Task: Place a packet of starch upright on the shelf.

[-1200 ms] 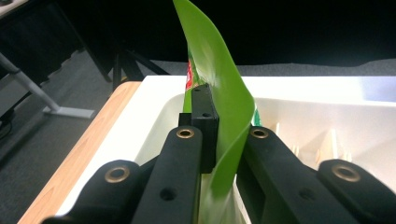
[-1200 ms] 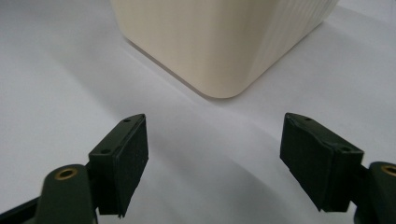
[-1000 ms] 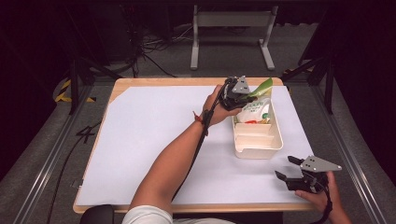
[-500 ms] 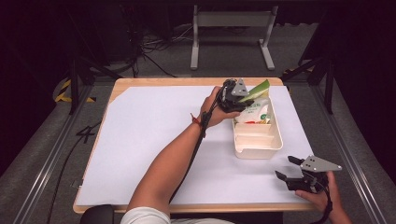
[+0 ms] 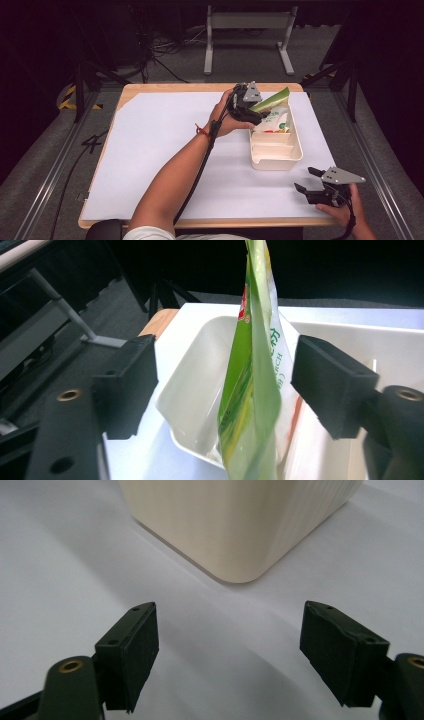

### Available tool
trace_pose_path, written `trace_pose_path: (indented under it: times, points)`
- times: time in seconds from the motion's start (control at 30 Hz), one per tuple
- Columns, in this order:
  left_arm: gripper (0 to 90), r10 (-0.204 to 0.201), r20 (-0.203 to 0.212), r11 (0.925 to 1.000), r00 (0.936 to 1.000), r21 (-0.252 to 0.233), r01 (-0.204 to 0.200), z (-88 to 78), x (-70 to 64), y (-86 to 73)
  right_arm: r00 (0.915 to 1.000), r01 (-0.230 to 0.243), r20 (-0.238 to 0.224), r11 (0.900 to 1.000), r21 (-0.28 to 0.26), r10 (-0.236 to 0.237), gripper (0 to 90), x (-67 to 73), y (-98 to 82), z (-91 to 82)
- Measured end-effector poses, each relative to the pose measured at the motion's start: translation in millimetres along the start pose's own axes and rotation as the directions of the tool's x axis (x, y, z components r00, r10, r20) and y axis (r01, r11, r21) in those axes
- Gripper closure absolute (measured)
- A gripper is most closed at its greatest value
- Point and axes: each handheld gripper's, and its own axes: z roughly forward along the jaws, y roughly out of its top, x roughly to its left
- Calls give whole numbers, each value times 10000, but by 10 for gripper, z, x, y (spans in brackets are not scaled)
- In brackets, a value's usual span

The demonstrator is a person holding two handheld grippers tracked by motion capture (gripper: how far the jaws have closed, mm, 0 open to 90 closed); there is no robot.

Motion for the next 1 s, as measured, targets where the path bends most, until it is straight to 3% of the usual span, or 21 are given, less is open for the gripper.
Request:
trace_pose_path:
  times: [0.37,0.63,1.0]
  points:
    - [194,47,65,10000,10000,68,-47,-240,-3,-116,10000,29,18,10000,9,-29,233,6,4,-2]
    - [146,86,99,9987,9999,505,-91,-382,35,-238,10000,46,20,10000,43,-46,233,9,6,3]
    - [122,227,-224,9932,9995,1144,-200,-577,37,-485,10000,52,54,10000,56,-53,233,14,9,4]
